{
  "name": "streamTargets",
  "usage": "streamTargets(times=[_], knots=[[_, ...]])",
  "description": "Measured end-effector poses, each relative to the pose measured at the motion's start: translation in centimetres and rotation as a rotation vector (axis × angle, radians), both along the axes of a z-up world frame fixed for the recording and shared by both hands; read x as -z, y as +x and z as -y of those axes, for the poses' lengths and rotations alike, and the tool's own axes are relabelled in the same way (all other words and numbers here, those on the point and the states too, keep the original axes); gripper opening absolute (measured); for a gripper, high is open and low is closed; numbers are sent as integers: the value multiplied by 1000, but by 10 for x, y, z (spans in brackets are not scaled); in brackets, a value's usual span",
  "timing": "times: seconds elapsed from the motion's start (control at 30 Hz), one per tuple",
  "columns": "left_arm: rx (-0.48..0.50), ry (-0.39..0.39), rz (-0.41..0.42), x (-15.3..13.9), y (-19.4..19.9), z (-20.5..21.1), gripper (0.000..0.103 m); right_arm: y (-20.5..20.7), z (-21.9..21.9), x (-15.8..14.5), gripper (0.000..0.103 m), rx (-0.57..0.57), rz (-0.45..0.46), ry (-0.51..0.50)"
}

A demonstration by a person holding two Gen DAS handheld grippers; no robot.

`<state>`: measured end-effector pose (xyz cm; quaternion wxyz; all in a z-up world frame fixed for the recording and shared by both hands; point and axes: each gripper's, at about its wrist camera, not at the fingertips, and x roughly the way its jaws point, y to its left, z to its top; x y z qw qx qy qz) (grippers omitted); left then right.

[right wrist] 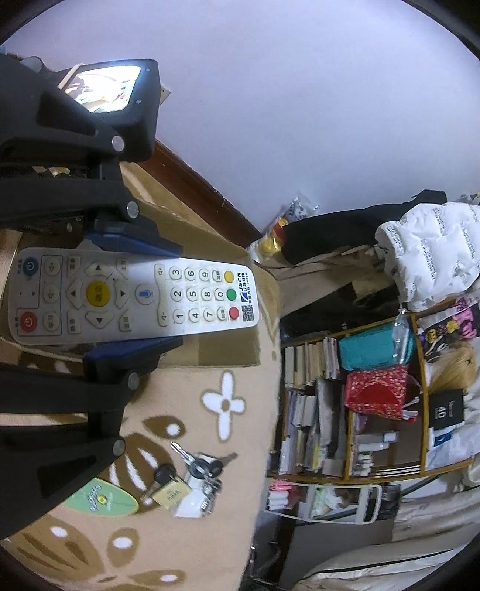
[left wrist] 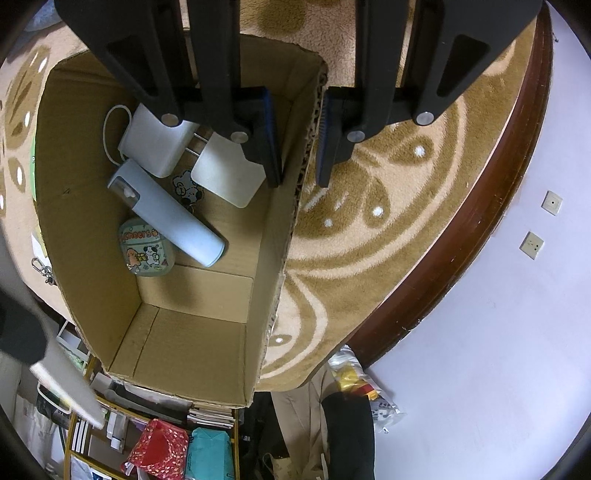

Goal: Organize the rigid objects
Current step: 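Carry the white remote over the box and release it inside, then move the open right gripper back to the green Pochacco board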

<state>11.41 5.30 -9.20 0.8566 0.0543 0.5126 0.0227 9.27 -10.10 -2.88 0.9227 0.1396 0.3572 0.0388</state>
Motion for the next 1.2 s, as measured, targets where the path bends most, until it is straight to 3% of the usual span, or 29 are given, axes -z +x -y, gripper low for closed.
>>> streamTargets(times=[0.43,1.1,1.2], knots=[[-1,-3,-9,2,2,-1,17,8,4,38,43,-8,-103,48],[-2,-3,-13,5,3,1,18,3,5,31,44,-6,-75,11],[-1,-3,-12,5,3,1,17,-4,6,21,55,24,-54,-35]])
